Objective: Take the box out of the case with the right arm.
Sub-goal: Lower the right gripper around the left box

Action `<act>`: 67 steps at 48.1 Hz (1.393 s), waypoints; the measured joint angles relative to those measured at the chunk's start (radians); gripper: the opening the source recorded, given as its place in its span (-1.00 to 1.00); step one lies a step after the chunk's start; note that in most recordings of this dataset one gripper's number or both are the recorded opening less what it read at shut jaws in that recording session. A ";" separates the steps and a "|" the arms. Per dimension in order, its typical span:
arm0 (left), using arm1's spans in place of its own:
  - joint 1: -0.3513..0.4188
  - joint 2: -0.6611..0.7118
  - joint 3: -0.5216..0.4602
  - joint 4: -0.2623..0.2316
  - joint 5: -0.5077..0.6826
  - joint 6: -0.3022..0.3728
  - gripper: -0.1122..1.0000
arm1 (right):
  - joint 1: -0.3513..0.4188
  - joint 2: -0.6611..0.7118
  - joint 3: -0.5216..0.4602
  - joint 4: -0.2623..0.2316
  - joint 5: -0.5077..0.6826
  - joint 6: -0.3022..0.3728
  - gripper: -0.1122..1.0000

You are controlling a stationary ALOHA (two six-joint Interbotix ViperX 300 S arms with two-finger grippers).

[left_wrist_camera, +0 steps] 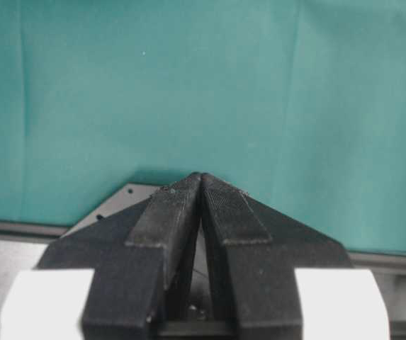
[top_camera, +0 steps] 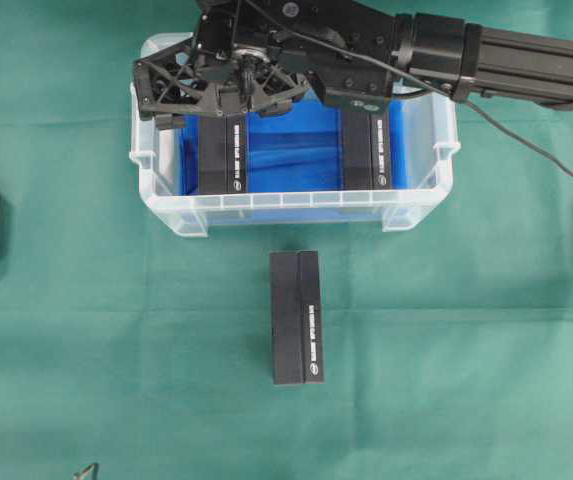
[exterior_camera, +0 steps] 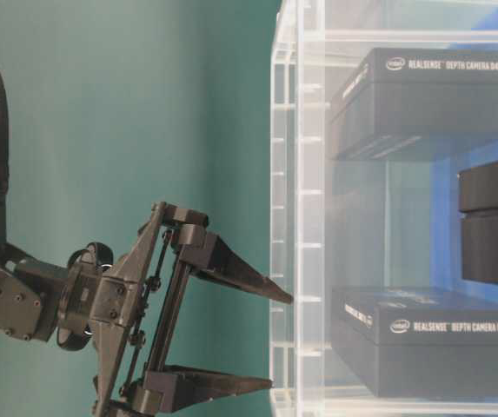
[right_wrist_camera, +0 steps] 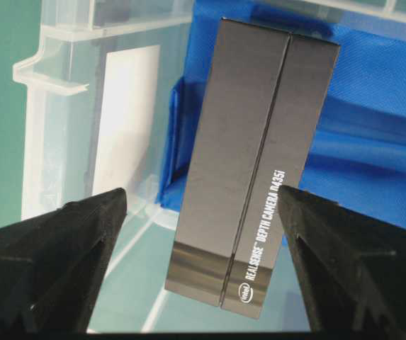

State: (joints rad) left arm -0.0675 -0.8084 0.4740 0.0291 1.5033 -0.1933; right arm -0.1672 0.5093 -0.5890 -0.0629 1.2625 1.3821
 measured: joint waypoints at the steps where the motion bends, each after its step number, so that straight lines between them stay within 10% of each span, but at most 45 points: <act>1: 0.000 0.002 0.000 0.000 0.002 0.000 -0.79 | 0.000 0.000 0.002 0.000 0.002 0.000 0.84; 67: 0.000 0.000 0.000 0.000 0.011 0.000 -0.79 | 0.002 0.005 0.002 -0.009 0.025 0.052 0.87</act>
State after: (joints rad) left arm -0.0675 -0.8084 0.4740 0.0291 1.5140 -0.1933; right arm -0.1657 0.5139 -0.5875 -0.0721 1.2870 1.4343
